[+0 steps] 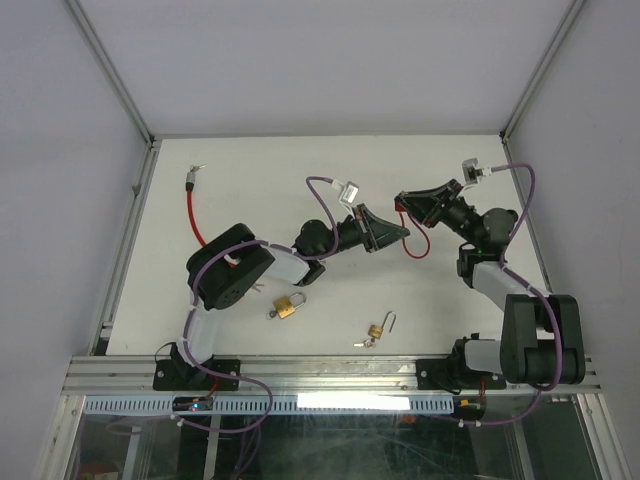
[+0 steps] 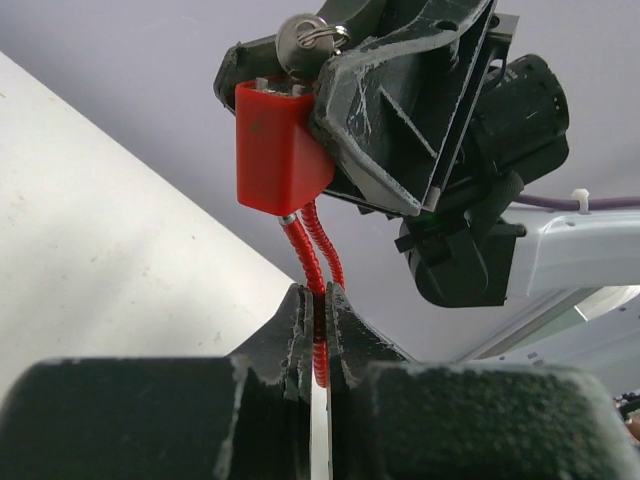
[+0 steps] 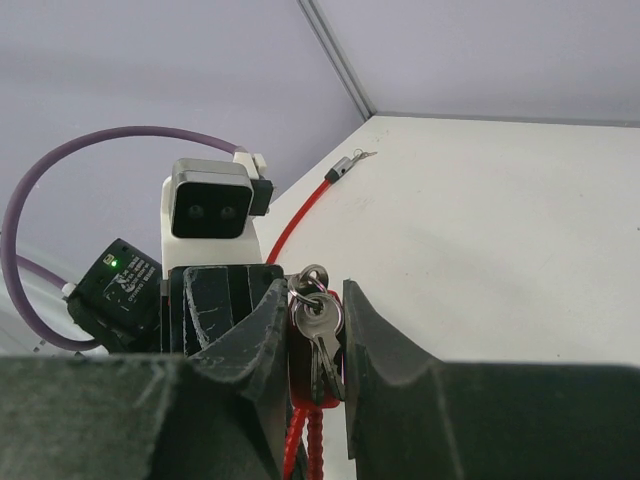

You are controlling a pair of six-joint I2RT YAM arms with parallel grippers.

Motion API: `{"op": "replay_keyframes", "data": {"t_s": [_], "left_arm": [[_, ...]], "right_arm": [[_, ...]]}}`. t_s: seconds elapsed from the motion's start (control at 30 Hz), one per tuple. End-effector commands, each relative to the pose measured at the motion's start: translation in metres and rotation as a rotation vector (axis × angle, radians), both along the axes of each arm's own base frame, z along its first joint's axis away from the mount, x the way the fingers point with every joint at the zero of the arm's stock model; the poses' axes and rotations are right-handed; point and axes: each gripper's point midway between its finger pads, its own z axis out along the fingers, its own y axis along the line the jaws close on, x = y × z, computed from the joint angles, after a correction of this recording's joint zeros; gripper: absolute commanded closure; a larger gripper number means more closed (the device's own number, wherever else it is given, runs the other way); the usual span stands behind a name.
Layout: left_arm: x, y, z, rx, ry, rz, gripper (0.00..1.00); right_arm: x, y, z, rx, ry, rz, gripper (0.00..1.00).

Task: Lock with the key
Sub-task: Lock the lock.

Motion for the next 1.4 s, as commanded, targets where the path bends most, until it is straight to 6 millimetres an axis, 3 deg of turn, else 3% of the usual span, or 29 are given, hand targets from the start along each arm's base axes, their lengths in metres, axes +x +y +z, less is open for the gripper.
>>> {"op": "replay_keyframes", "data": {"t_s": [0.0,0.23,0.37,0.77,1.13,1.37], "left_arm": [[0.007,0.039,0.132,-0.394,-0.215,0.144,1.00],[0.029,0.042,0.102,-0.281,-0.249,0.261,1.00],[0.037,0.045,0.096,-0.246,-0.260,0.294,1.00],[0.030,0.035,0.086,-0.197,-0.338,0.277,1.00],[0.019,0.035,0.115,-0.291,-0.275,0.231,1.00],[0.006,0.036,0.140,-0.351,-0.333,0.251,1.00]], "right_arm": [[-0.020,0.010,-0.016,-0.009,0.049,0.108,1.00],[-0.023,0.005,-0.006,0.026,0.058,0.117,1.00],[-0.023,0.005,-0.005,0.028,0.065,0.122,1.00],[-0.017,0.000,-0.008,0.053,0.110,0.103,1.00],[-0.018,-0.001,-0.011,0.025,0.073,0.090,1.00],[-0.019,0.000,-0.011,0.021,0.050,0.084,1.00]]}}
